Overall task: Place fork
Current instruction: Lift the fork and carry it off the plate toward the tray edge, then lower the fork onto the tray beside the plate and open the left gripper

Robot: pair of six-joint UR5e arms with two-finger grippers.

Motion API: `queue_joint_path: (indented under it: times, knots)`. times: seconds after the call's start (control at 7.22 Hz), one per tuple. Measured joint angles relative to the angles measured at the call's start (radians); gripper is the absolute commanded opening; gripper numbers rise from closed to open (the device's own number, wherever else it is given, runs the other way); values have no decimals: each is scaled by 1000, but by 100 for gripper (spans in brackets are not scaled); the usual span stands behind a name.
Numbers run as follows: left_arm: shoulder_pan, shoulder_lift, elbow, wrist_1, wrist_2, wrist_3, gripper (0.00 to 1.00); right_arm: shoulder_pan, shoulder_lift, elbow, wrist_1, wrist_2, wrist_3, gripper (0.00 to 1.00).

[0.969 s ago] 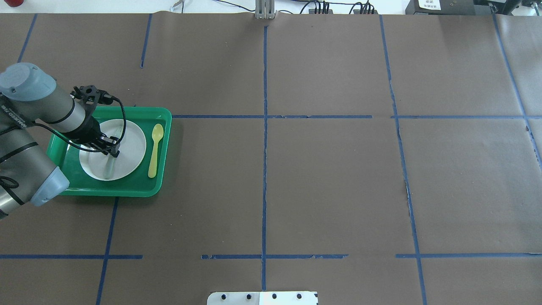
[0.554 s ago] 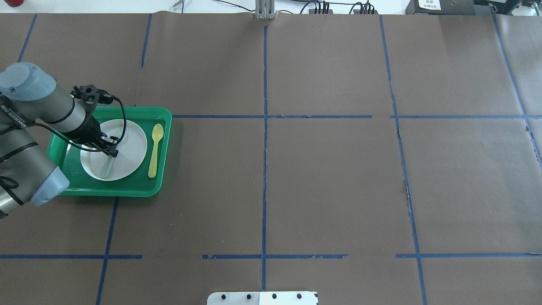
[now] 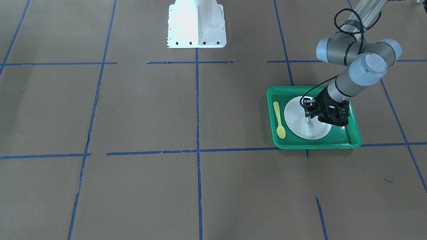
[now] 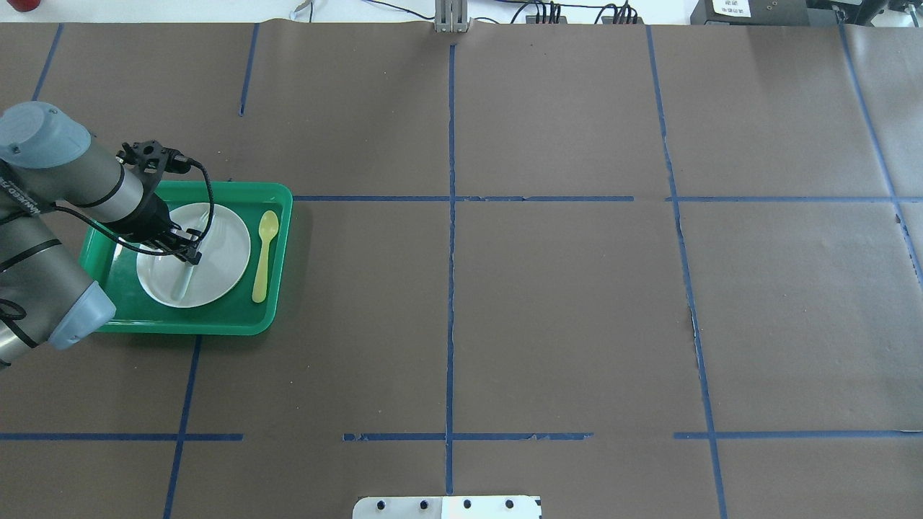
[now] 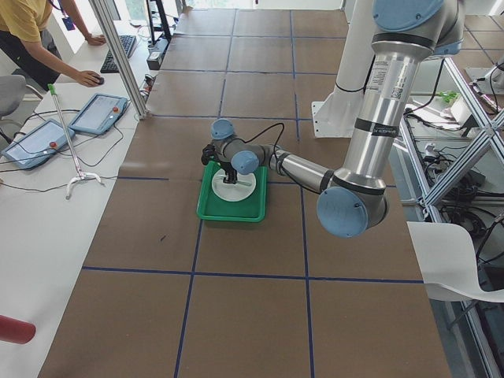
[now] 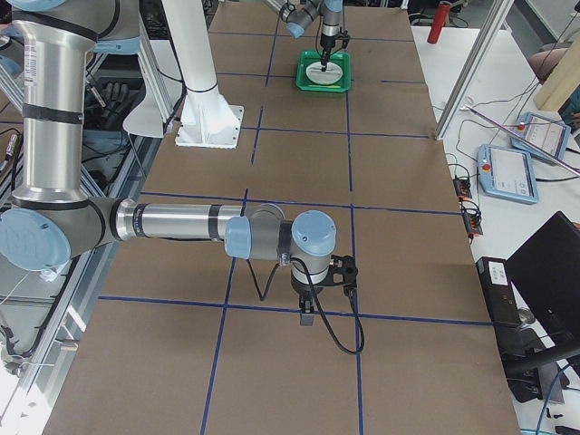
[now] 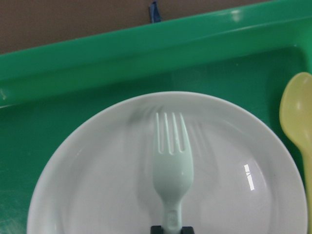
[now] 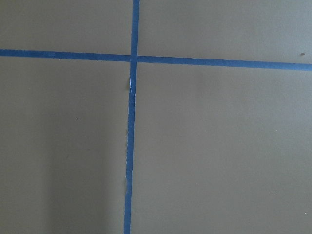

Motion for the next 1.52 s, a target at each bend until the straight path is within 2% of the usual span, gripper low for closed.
queue_joint_path:
  times: [0.55, 1.11, 1.52]
  knots:
    - [-155, 134, -11, -8, -49, 126, 0, 0, 0, 0, 0, 0, 0, 100]
    - [-160, 143, 11, -10, -52, 23, 0, 0, 0, 0, 0, 0, 0, 100]
    - [-151, 135, 57, -67, -51, -28, 0, 0, 0, 0, 0, 0, 1, 100]
